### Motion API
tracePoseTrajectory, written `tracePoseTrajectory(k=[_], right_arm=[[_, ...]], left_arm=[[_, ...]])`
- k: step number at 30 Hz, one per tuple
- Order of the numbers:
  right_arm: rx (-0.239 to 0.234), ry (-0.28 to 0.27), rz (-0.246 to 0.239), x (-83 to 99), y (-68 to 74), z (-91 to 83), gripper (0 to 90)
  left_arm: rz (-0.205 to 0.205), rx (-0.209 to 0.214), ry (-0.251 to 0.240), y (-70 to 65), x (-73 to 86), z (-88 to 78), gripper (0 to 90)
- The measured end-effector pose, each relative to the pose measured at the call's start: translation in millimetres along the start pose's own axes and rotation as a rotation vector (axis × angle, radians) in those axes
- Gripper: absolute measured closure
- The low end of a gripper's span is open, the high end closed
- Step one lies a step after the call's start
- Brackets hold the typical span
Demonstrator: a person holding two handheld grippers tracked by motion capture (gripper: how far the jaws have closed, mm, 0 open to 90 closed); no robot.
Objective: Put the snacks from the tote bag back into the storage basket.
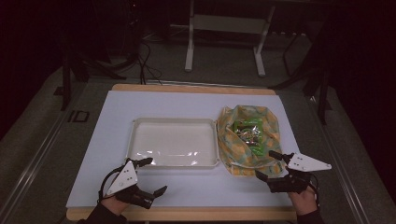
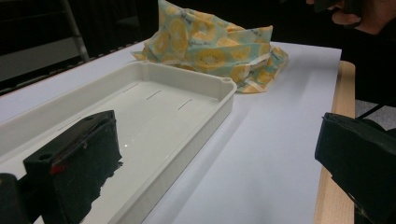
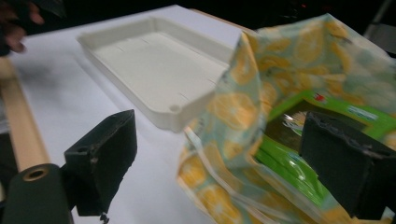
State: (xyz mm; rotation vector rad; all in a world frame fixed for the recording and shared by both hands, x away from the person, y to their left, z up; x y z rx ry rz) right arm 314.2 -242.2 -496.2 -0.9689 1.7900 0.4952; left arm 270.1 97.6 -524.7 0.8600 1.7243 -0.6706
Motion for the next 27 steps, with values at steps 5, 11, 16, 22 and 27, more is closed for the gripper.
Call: tracePoseTrajectory(k=[5,11,16,22,27], right_arm=[[0.000,0.013,-0.002,2.1,-3.4,-5.1,11.2],[-0.035,0.024,0.009,3.8,-3.6,-8.7,11.6],[-0.068,0.060,-0.016,4.0,4.7,-4.5,11.8],[-0.072,0.037,-0.035,-4.8,11.4,-3.8,11.0],[-0.093,0.032,-0.051,-9.9,16.7,-4.0,11.0]], left_arm=[[0.006,0.008,0.007,-1.7,1.0,1.7,0.5],[0.004,0.018,-0.001,-4.0,0.5,3.2,0.5],[0.004,0.021,0.002,-4.8,1.1,4.8,0.5],[0.001,0.020,-0.003,-5.6,-0.3,4.3,0.5],[0.010,0.019,0.002,-7.2,-0.2,4.5,0.5]])
Point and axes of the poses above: each handheld gripper's, and its own axes: z roughly forward along the jaws, x roughly out of its underside, y roughly to its left, the point moved 10 cm from there along z, roughly forward along the jaws, and after that the axes turned 5 degrees about -z, right-handed, at the moved point
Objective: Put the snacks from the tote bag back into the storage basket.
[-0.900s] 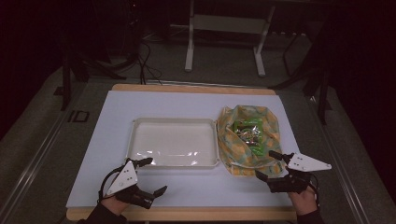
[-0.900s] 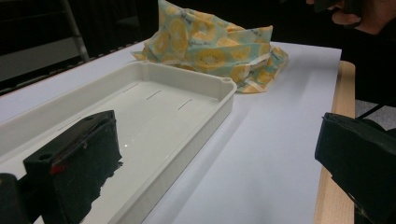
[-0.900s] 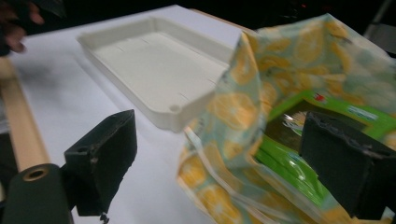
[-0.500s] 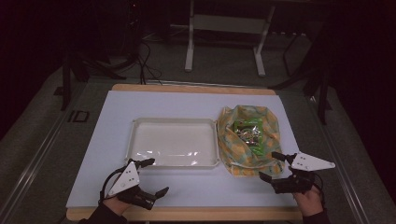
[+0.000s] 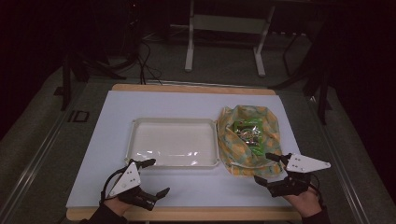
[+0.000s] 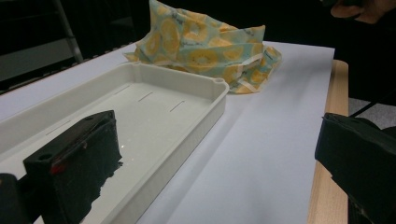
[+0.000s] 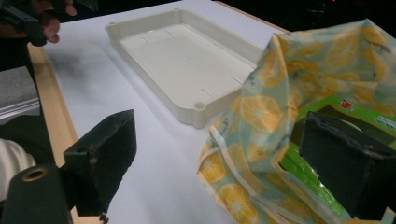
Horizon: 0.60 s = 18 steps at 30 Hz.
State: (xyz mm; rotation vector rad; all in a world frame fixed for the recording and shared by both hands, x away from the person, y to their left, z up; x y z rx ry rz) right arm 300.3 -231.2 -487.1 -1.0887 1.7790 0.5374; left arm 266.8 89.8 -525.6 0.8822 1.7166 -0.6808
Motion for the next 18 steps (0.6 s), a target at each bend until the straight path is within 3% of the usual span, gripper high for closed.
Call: tracePoseTrajectory(k=[7,18], right_arm=[[-0.015,-0.030,-0.015,-14.1,2.2,-1.0,11.0],[0.011,-0.052,-0.064,-34.9,-4.8,-3.9,11.0]], left_arm=[[-0.002,-0.003,-0.001,0.3,-0.3,0.4,0.5],[0.000,0.000,0.007,-0.3,0.6,1.6,0.5]])
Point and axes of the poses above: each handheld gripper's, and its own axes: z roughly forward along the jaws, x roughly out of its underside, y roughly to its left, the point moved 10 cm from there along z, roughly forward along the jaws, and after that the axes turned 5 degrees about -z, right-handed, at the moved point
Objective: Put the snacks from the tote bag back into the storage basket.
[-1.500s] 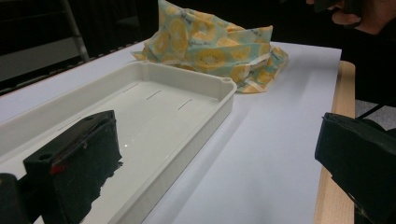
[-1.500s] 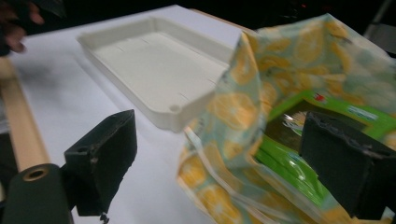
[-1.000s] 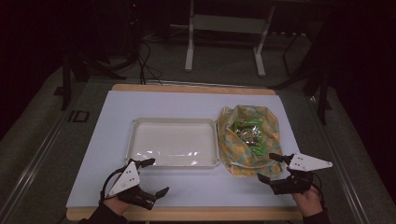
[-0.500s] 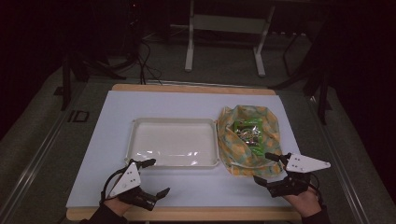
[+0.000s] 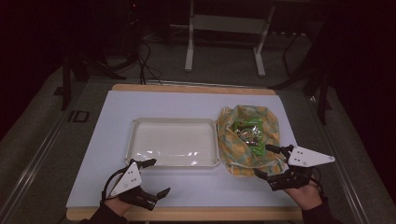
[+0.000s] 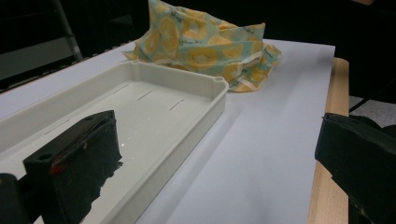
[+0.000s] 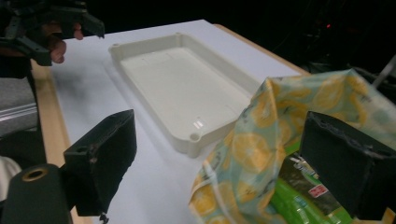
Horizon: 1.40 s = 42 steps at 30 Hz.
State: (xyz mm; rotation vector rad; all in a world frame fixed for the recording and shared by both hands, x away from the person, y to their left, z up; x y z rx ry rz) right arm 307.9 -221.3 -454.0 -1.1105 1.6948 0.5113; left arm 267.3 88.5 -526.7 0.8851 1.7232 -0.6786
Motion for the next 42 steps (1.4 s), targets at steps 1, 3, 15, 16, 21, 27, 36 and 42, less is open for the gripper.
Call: tracePoseTrajectory(k=[1,3,15,16,21,27,36,42], right_arm=[[-0.003,-0.001,-0.003,-1.2,-0.1,0.0,10.9],[-0.007,-0.005,-0.002,-6.1,-2.4,-0.2,11.0],[0.003,-0.030,0.006,-23.9,-15.8,2.2,11.0],[0.007,-0.034,0.003,-25.3,-17.8,2.0,11.0],[0.026,-0.046,0.002,-30.4,-28.7,1.2,11.0],[0.055,-0.038,0.000,-33.8,-42.3,1.0,11.0],[0.096,-0.020,0.015,-35.2,-63.3,4.5,11.2],[0.114,-0.004,0.034,-32.4,-75.9,8.2,11.3]], left_arm=[[-0.001,0.001,0.000,-0.2,0.0,0.0,0.5],[0.000,0.001,0.000,-0.3,-0.1,0.0,0.4],[-0.002,0.003,0.003,-0.1,0.2,0.4,0.4],[0.000,0.003,0.004,0.0,0.4,0.4,0.4],[0.000,0.003,0.002,-0.3,0.2,0.7,0.5],[0.002,0.002,0.003,-0.3,0.3,0.9,0.5],[0.009,0.003,0.008,-0.4,0.6,1.0,0.4],[0.008,0.003,0.009,-0.4,0.7,1.0,0.4]])
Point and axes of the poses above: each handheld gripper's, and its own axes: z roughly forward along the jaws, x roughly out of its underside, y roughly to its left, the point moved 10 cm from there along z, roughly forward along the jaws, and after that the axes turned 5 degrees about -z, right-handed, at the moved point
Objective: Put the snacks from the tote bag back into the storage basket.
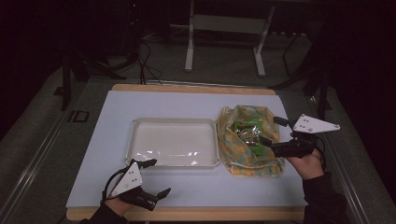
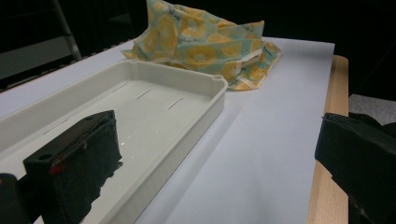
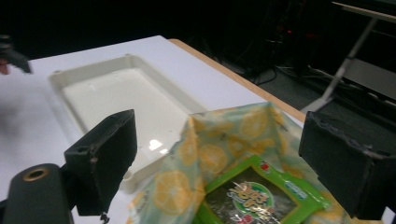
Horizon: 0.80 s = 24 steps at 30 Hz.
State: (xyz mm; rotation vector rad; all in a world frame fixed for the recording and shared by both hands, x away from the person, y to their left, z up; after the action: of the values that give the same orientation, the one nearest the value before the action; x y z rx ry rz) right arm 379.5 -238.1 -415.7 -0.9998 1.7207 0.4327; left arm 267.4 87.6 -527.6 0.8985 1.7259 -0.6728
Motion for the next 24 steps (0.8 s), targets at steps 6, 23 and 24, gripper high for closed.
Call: tracePoseTrajectory(k=[6,23,24], right_arm=[[0.021,0.005,0.062,7.0,-18.1,7.8,14.3],[0.102,0.092,0.217,47.0,-50.6,32.8,31.3],[0.102,0.092,0.217,47.0,-50.6,32.8,31.3]], left_arm=[[0.000,0.002,0.002,-0.3,0.1,0.1,0.5],[0.004,0.001,0.012,-1.0,1.3,0.8,0.4],[0.004,0.001,0.012,-1.0,1.3,0.8,0.4]])
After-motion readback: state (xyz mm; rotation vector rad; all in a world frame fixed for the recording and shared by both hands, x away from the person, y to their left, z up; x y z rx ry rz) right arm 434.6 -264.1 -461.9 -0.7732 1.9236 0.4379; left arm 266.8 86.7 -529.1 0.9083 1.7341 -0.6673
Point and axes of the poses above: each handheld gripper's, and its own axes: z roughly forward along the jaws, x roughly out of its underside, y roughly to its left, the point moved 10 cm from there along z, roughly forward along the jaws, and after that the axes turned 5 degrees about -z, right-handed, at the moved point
